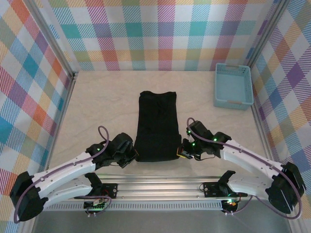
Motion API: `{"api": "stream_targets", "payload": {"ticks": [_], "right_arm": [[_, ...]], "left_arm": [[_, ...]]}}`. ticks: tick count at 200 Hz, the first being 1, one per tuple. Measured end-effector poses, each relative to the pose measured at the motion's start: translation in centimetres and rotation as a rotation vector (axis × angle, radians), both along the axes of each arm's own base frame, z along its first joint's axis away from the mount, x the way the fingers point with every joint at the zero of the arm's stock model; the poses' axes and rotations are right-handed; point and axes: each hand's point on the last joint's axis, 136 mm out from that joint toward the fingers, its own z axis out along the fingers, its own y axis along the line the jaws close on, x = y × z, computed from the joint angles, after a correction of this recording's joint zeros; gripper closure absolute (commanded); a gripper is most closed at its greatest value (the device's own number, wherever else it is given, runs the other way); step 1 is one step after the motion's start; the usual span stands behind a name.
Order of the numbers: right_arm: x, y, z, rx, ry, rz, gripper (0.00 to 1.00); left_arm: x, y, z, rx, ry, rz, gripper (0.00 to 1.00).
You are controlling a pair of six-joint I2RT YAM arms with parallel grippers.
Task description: Fold and stack the t-shirts
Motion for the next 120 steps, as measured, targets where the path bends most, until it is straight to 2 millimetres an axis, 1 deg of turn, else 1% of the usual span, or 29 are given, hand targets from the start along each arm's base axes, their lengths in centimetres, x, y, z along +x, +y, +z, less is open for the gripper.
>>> {"api": "stream_targets", "payload": {"ticks": [10,21,40,45,57,65,79,91,103,120], "right_arm": [[-0.3,-0.1,0.7,0.012,-0.003,0.003,1.00],[-0.5,-0.3,1.4,0.020,-0.007,-0.002,1.00],[-0.7,-0.6,3.5,0.039,-0.021,-0.016,1.00],[-0.5,-0.5,4.2,0.044,-0.028,-0.020,1.00],[0.2,-0.3,5.8,0.057,-0.042,-0.033,1.00],[1.2,0.0,7.0,0.066,-0.051,-0.047,1.00],[3.3,0.5,8.4,0.070,-0.061,-0.075,1.00],[5.2,0.7,9.2,0.065,-0.060,-0.105,1.00],[7.5,0.6,9.7,0.060,-0.053,-0.140,1.00],[10.6,0.4,9.7,0.062,-0.035,-0.185,1.00]], "left_arm": [[-0.1,0.0,0.8,-0.013,-0.004,-0.004,1.00],[0.0,-0.2,2.2,-0.029,-0.019,-0.005,1.00],[0.8,-0.6,5.8,-0.076,-0.077,0.002,1.00],[1.1,-0.8,7.0,-0.093,-0.098,0.006,1.00],[2.1,-1.1,8.9,-0.115,-0.131,0.022,1.00],[2.9,-1.4,10.1,-0.124,-0.150,0.034,1.00],[4.6,-1.6,11.4,-0.122,-0.165,0.065,1.00],[6.5,-1.5,11.8,-0.111,-0.162,0.105,1.00],[8.6,-1.1,11.8,-0.090,-0.152,0.143,1.00],[11.6,-0.8,11.7,-0.068,-0.131,0.177,1.00]]}}
